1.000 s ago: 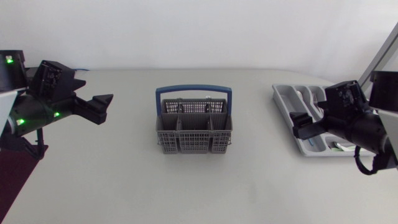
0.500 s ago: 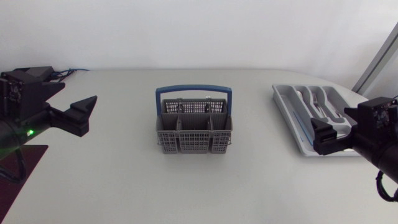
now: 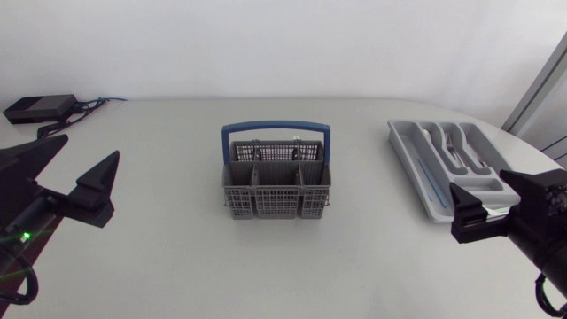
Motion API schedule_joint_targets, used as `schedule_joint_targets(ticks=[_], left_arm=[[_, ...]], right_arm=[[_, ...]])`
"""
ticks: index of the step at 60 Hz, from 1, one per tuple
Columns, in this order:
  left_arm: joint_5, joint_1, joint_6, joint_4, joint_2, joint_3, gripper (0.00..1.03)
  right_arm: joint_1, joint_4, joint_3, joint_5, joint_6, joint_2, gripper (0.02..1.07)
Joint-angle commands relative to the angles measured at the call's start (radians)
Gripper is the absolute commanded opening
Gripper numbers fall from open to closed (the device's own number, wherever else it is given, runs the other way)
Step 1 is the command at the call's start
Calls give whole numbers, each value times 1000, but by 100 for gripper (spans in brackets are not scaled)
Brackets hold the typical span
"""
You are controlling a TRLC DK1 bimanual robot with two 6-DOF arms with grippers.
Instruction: Unload the cutlery basket into the drawer organizer.
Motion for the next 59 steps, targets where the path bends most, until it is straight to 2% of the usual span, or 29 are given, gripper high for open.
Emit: schedule_joint_targets(ticks=[1,42,59], left_arm=[[-13,12,-52,-5,-45,-53,98],[-63,58,-264,-69,-391,-337,98],[-64,60,-270,-70,-400,-345,98]], right_arm=[[0,17,-49,3,51,-47,102],[15,96,-278,-4,287,-388,102],[15,96,-278,-4,287,-388,102]])
